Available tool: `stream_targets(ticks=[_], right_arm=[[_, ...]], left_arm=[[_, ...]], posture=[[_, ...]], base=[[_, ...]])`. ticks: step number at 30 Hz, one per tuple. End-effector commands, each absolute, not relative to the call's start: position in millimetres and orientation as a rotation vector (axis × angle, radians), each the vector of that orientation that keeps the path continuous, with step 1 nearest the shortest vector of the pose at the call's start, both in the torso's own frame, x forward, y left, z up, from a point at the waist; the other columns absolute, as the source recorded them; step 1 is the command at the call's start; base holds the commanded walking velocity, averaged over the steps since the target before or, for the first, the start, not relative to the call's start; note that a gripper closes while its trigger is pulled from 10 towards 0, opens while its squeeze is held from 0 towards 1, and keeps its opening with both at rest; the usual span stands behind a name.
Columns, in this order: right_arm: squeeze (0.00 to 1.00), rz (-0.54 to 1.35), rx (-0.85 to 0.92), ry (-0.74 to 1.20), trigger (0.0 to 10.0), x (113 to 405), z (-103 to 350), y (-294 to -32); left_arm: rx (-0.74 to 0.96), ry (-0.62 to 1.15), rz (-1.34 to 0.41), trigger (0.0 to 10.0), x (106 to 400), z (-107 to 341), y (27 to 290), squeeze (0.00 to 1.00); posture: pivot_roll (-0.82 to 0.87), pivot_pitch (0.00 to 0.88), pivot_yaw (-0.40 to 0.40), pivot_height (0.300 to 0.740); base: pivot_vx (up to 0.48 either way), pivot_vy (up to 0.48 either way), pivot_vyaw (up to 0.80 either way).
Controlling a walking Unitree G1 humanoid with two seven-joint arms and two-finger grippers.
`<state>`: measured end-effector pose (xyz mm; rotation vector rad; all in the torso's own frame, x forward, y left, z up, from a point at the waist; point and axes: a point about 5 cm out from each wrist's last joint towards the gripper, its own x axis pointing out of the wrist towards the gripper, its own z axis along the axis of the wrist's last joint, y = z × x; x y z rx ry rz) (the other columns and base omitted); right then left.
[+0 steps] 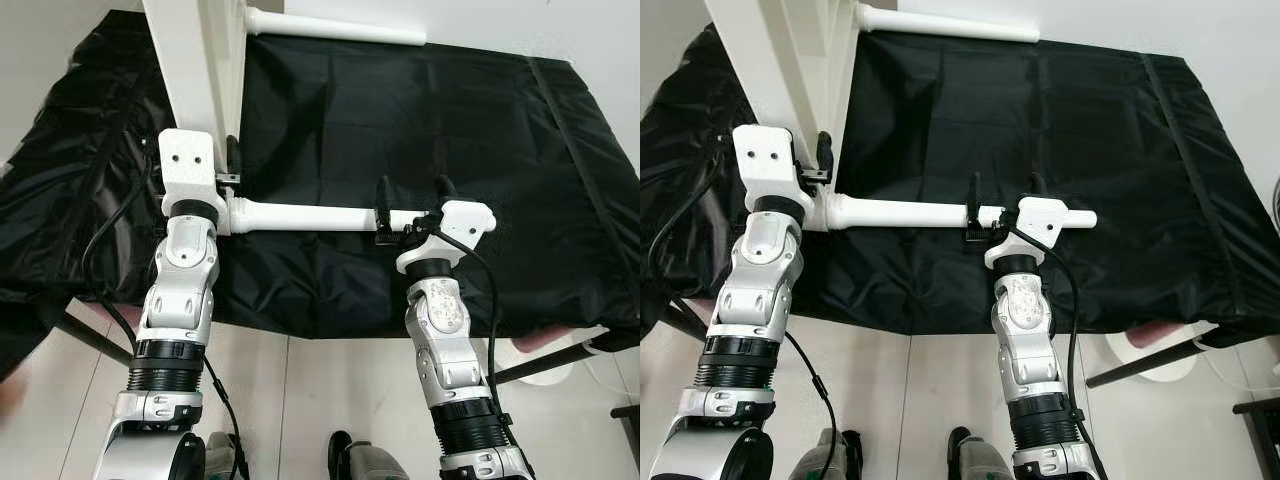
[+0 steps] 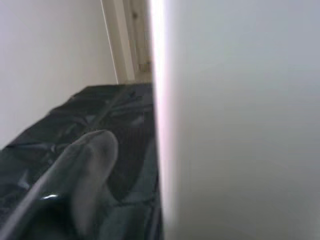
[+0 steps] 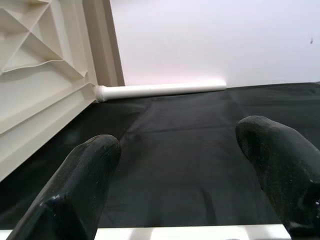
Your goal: Building children table
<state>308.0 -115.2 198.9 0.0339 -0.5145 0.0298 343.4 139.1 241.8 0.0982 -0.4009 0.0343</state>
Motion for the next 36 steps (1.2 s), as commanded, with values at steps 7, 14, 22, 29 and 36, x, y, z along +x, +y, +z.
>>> stream_targets(ticks=[7,14,22,29,36], right_arm=[[0.00,0.020,0.026,-0.518,10.0,309,197,-118],[0.00,0.023,0.026,-0.520,10.0,310,197,-117],[0.00,0.018,0.027,-0.523,10.0,311,198,-117],[0.00,0.007,0.032,-0.528,10.0,310,199,-118],[0.00,0.003,0.033,-0.530,10.0,311,199,-118]], left_arm=[[0.173,-0.448,-0.135,10.0,338,245,120,0.00],[0.153,-0.493,-0.240,10.0,328,248,115,0.00],[0.168,-0.457,-0.239,10.0,321,237,116,0.00],[0.186,-0.461,-0.240,10.0,320,237,116,0.00],[0.182,-0.451,-0.250,10.0,319,236,116,0.00]], posture=[[0.16,0.183,-0.033,0.740],[0.16,0.185,-0.029,0.740],[0.16,0.190,-0.021,0.740],[0.16,0.189,-0.011,0.740],[0.17,0.188,-0.011,0.740]], base=[[0.000,0.000,0.00],[0.000,0.000,0.00],[0.000,0.000,0.00],[0.000,0.000,0.00],[0.000,0.000,0.00]])
